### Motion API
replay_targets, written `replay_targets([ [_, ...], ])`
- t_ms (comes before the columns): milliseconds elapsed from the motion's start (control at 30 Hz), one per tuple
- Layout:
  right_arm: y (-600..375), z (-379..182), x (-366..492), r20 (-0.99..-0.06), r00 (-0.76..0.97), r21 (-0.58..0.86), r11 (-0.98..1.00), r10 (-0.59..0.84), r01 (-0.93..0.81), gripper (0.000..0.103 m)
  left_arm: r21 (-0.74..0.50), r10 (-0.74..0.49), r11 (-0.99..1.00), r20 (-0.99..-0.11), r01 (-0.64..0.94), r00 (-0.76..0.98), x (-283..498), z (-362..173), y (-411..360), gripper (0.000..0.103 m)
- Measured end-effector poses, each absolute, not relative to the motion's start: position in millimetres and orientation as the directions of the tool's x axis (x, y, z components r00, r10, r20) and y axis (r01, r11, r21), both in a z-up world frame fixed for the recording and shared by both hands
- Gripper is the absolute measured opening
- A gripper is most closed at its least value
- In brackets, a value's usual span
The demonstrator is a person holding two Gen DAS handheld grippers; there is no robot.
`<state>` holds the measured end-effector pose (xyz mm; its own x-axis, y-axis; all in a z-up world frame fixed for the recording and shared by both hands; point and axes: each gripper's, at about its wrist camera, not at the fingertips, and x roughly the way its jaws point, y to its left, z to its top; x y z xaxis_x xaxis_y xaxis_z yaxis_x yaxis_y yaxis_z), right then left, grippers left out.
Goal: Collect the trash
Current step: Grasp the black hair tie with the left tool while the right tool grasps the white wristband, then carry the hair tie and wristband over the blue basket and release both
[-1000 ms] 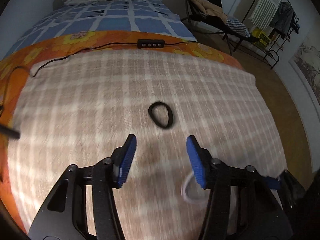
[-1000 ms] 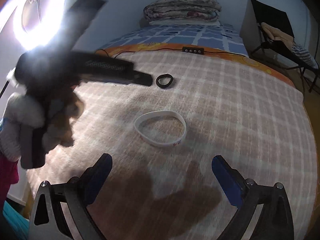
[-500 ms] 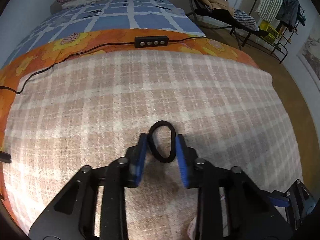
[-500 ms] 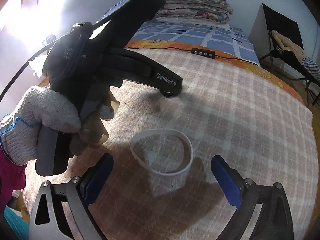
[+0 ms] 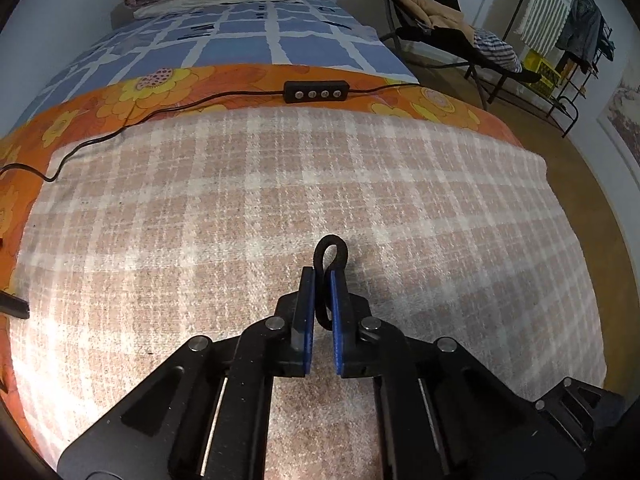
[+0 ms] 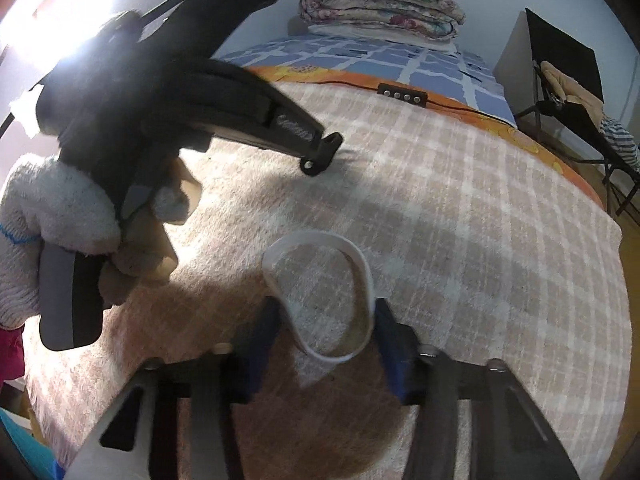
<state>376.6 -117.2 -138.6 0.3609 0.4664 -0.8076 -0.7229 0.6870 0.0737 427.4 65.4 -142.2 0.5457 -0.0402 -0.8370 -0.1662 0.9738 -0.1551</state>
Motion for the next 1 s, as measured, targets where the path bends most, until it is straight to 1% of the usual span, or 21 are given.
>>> replay_targets([
  [33, -118.1, -138.5, 378.5, -0.806, 0.359, 0.079, 0.688, 0.469, -0.721, 0.034, -0.154, -0.037, 0.974, -0.836, -0.169, 0.548, 426.1, -141.2, 66.2, 0.005],
  [100, -120.5, -138.3, 383.6, -0.804, 0.356, 0.094, 0.692, 0.477, -0.716, 0.021, -0.155, -0.034, 0.972, -0.834, -0.175, 0.551, 422.1, -138.8, 68.6, 0.004],
  [167, -122.1, -138.2, 388.0, -0.802, 0.349, 0.113, 0.696, 0.485, -0.709, 0.014, -0.152, -0.03, 0.972, -0.833, -0.177, 0.552, 418.6, -136.4, 69.9, 0.003],
  [267, -125.3, -137.2, 389.0, -0.796, 0.348, 0.131, 0.701, 0.496, -0.701, 0.008, -0.145, -0.023, 0.973, -0.832, -0.178, 0.554, 411.0, -131.6, 71.6, 0.003],
  [633, -139.7, -115.8, 376.2, -0.772, 0.376, 0.14, 0.714, 0.512, -0.686, 0.007, -0.153, -0.024, 0.972, -0.819, -0.177, 0.574, 363.6, -104.4, 70.7, 0.003],
  [733, -144.8, -106.5, 366.4, -0.769, 0.383, 0.134, 0.716, 0.511, -0.685, 0.007, -0.171, -0.04, 0.97, -0.815, -0.173, 0.578, 342.9, -95.1, 68.1, 0.003],
  [1000, -157.1, -89.7, 319.7, -0.773, 0.391, 0.098, 0.702, 0.501, -0.705, 0.007, -0.16, -0.047, 0.977, -0.81, -0.143, 0.584, 284.0, -72.3, 54.2, 0.003],
])
